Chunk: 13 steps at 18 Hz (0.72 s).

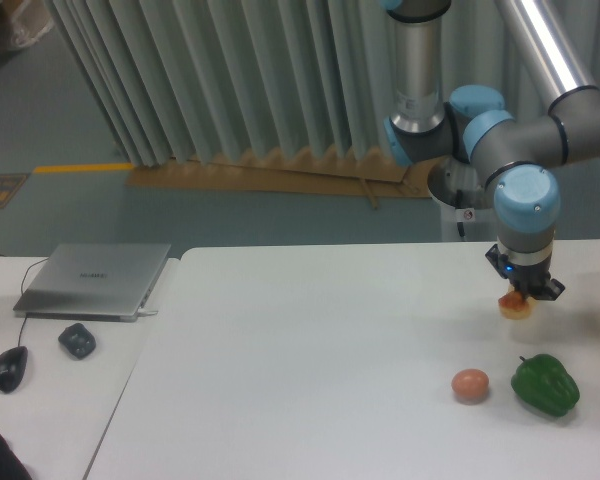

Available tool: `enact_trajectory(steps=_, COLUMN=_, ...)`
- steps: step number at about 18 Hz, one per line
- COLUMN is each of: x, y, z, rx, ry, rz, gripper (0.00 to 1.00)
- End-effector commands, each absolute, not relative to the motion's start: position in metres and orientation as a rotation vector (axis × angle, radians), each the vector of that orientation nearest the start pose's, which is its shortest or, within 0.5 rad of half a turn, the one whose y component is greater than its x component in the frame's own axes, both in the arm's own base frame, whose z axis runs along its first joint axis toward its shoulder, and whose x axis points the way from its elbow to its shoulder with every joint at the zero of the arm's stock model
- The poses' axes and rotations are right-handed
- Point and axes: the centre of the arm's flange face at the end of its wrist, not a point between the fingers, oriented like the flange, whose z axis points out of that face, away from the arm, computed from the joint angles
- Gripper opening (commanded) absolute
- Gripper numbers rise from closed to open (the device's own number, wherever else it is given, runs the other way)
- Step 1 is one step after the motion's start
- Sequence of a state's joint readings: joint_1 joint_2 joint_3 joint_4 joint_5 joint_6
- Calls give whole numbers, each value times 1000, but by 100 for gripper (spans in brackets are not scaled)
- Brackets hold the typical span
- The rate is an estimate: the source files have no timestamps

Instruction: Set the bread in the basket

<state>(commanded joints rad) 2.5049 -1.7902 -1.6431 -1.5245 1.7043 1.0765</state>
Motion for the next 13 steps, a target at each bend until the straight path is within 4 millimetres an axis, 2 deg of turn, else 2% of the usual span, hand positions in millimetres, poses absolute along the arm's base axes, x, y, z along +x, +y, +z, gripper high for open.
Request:
enact_trajectory(steps=3, x=-393, y=395, z=361, rx=-3341, ry=402, rz=-272, gripper=14)
enact_trajectory(steps=5, x=-411, y=376, z=365, rx=-3334, ry=396, rz=-275, gripper=14)
enact_trajectory(steps=12, x=-445, y=347, z=390, rx=-3287, ry=513, rz=-224, gripper=14)
enact_trajectory(steps=13, x=-454, y=339, z=398, rx=-3274, ry=492, rz=-207, gripper=14)
